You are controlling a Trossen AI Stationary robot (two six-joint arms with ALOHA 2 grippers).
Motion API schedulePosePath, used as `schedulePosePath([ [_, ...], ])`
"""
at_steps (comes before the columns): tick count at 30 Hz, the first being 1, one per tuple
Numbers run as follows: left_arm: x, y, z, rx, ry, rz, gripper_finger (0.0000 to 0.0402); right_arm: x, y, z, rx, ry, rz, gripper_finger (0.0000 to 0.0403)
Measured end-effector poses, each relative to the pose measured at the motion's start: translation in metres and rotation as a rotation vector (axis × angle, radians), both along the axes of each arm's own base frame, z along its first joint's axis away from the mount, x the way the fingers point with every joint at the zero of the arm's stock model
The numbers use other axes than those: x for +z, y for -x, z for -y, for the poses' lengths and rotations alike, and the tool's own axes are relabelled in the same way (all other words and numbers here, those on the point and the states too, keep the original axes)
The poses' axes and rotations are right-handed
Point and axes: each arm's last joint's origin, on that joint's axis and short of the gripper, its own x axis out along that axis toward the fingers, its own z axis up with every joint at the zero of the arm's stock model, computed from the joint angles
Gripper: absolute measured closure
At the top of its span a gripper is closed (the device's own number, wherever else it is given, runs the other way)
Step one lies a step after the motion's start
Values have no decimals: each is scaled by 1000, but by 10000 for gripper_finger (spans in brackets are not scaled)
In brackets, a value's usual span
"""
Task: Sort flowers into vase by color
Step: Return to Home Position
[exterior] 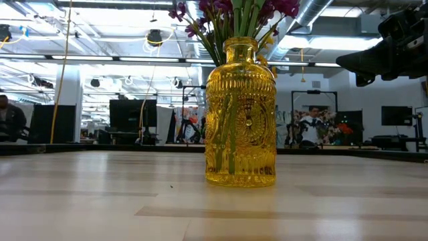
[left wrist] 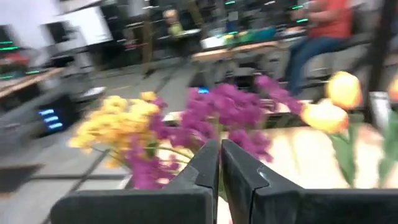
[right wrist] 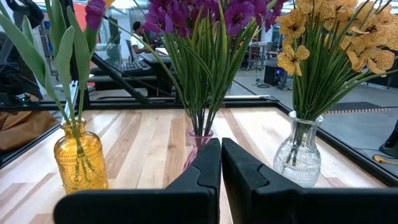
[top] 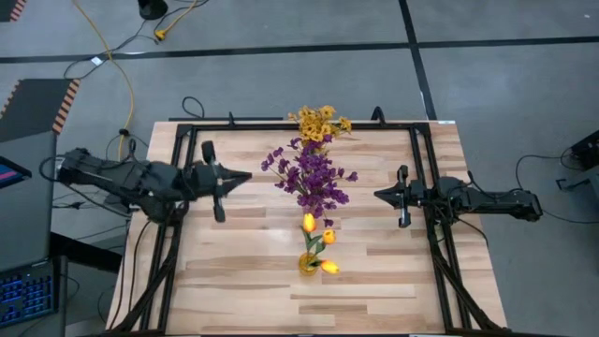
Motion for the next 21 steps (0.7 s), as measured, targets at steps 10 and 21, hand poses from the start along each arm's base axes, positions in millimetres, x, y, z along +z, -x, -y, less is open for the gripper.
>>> schedulePosePath([
  [10, -69, 28, -21, -147, 64, 116, 401, 0, 0, 0, -1, 0, 1, 360],
  [21, -124, 70, -27, -120, 100, 202, 401, 0, 0, 0, -1, 0, 0, 360],
])
